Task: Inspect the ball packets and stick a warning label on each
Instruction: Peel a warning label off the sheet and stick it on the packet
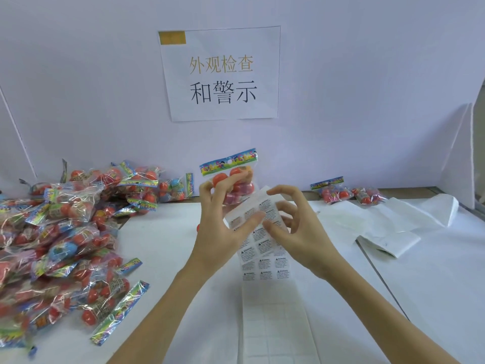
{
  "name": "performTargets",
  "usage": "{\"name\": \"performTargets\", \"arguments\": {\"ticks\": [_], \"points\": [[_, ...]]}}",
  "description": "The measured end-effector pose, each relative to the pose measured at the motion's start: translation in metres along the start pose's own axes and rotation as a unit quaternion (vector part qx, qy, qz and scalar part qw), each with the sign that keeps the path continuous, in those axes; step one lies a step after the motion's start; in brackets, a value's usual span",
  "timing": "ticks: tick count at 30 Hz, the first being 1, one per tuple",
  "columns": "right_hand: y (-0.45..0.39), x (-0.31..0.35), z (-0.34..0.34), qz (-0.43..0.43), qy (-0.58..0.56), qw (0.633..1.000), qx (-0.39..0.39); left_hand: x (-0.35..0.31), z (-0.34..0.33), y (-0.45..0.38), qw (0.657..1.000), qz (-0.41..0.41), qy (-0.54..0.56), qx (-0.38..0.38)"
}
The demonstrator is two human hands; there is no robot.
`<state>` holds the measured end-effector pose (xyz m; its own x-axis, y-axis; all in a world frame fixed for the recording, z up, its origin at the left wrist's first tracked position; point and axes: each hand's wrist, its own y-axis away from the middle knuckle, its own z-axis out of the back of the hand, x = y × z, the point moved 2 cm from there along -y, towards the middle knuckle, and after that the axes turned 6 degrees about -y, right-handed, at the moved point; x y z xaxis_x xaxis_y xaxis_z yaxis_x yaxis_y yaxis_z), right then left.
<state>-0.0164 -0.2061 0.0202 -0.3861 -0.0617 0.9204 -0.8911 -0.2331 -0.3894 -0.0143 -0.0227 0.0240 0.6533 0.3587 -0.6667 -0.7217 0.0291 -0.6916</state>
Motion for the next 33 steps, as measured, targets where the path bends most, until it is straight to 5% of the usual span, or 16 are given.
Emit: {"name": "performTargets", "arguments": {"ticks": [10,18,29,33], "points": [[0.002,0.002,-0.002,0.000,-0.023,0.999,-0.044,-0.006,-0.004,0.003,0.998,0.015,0.024,0.051],[0.004,0.004,-0.005,0.036,0.016,0.999,0.027,-0.003,-0.001,0.002,0.994,0.087,0.049,-0.045],[0.000,0.001,-0.001,0.067,0.074,0.995,0.016,-0.005,-0.003,0.003,0.979,0.135,0.121,0.091],[-0.001,0.000,0.003,0.071,0.143,0.987,0.012,-0.004,-0.001,0.001,0.983,0.127,0.101,0.086]]}}
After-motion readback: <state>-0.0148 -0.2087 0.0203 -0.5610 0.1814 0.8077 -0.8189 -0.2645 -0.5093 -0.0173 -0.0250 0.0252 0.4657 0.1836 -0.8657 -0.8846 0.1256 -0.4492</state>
